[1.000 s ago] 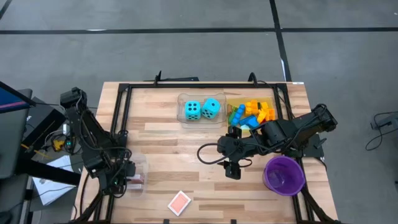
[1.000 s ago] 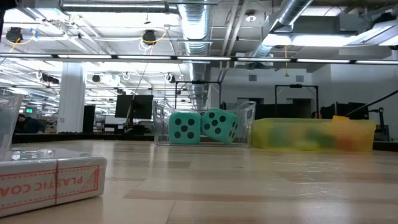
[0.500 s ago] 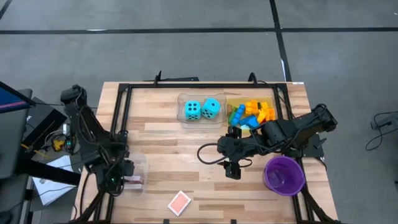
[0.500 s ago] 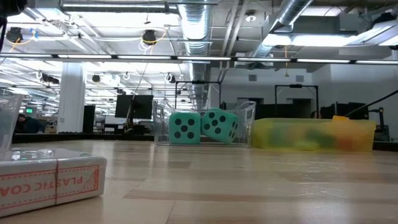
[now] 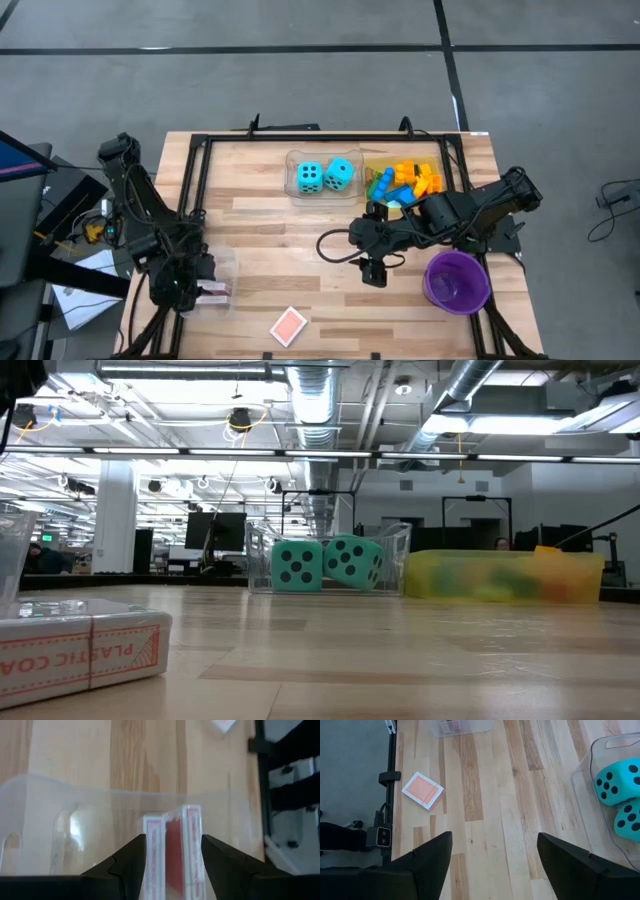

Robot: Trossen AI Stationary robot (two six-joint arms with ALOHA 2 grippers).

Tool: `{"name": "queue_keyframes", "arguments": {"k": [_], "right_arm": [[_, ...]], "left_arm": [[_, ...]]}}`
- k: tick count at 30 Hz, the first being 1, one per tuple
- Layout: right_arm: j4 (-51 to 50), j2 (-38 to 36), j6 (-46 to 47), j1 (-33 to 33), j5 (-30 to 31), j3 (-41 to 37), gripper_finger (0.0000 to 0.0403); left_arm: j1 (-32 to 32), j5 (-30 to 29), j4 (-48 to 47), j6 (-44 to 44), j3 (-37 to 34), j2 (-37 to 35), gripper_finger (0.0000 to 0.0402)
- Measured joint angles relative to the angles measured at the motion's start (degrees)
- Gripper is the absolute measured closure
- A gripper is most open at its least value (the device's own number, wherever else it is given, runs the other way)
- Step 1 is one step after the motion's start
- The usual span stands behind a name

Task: Pick & Place Toys
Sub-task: Put the orange deck of cards into the white bin

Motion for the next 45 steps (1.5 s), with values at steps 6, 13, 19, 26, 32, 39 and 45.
{"name": "queue_keyframes", "arguments": {"k": [6,13,19,26,32,39,45], "right_arm": [[0.0,0.0,0.5,0.0,0.0,0.0,0.0119],[-2.0,0.0,2.9,-0.4,0.4,0.0,0.0119],[-2.9,0.0,4.3,-0.5,0.5,0.0,0.0119],[-5.6,0.0,6.5,-0.2,0.5,0.0,0.0119],[-8.8,0.0,7.5,0.3,0.5,0.0,0.0119],[-9.2,0.0,7.5,2.4,0.5,0.0,0.0119],[-11.6,0.0,7.3,4.5,1.9,0.0,0.0119]], "left_arm": [[3.9,-1.3,4.4,1.3,0.0,-1.1,0.0215],[11.0,-1.6,17.2,10.6,0.0,-1.0,0.0215],[17.5,-1.6,32.0,20.5,0.0,-0.4,0.0215],[23.4,1.8,37.2,28.8,6.5,6.1,0.0215],[26.3,9.7,37.1,31.4,15.8,12.9,0.0183],[26.6,17.4,37.0,27.0,19.2,19.6,0.0107],[26.5,25.9,39.3,20.8,19.2,27.3,0.0059]]}}
